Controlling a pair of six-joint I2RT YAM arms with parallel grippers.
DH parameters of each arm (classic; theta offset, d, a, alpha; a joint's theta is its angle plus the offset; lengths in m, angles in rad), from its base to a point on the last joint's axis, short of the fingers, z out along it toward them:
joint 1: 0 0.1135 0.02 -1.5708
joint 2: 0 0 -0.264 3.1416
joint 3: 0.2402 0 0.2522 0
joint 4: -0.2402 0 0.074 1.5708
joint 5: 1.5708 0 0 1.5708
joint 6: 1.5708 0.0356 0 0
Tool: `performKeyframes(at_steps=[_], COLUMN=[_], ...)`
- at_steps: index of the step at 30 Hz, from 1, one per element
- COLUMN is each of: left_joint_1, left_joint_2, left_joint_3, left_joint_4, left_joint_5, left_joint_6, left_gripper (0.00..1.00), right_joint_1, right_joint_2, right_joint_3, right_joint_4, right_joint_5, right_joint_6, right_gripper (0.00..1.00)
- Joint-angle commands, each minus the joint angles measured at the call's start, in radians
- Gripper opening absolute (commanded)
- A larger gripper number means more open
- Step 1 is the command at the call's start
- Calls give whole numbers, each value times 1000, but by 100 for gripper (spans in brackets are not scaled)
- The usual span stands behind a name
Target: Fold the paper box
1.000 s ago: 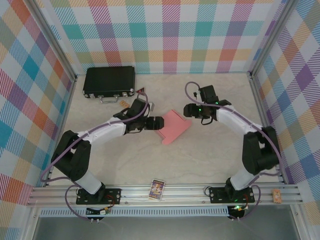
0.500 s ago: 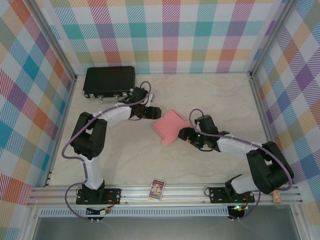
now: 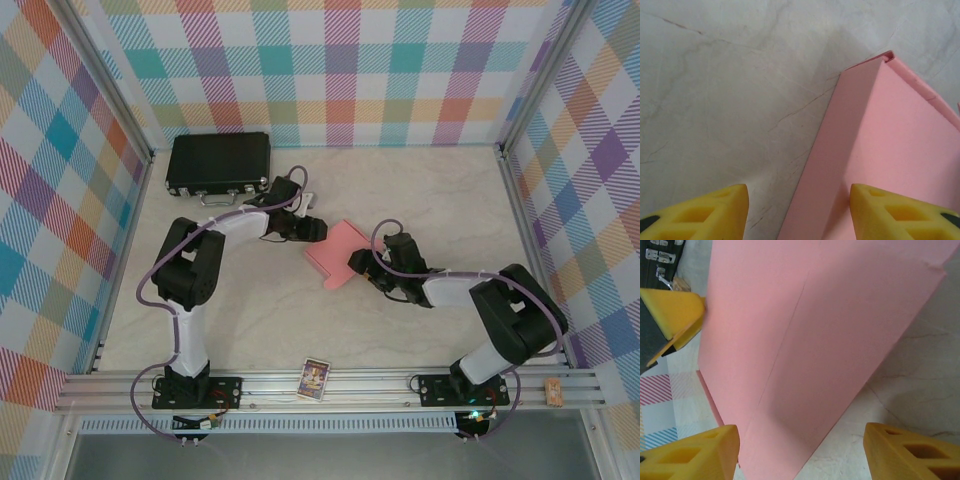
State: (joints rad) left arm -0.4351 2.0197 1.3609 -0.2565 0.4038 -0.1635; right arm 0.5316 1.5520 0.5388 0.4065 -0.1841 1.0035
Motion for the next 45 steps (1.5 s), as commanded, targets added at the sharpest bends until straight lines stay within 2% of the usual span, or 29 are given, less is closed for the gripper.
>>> performKeyframes(at_steps=[1,10,23,30,45], left_joint_1=[10,10,17,24,33], left_joint_2=[12,18,20,24,41], left_joint_3=[27,9,-16,-28,-49], left_joint_4=[8,4,14,28,75], left_joint_5=[29,37,54,88,183], left_joint_6=[-1,-4,-14,-23,-57], left_gripper=[54,47,39,38,39], right_joint_1=[2,3,2,2,14], right_joint_2=[29,96,119,99,138], right_joint_3=[22,52,151,224,350], right_joint_4=[64,174,154,79,34], right_joint_5=[24,-17,-55,-71,-112], right_joint_6=[21,9,-13,-48,-76], right_gripper=[64,58,53,54,54])
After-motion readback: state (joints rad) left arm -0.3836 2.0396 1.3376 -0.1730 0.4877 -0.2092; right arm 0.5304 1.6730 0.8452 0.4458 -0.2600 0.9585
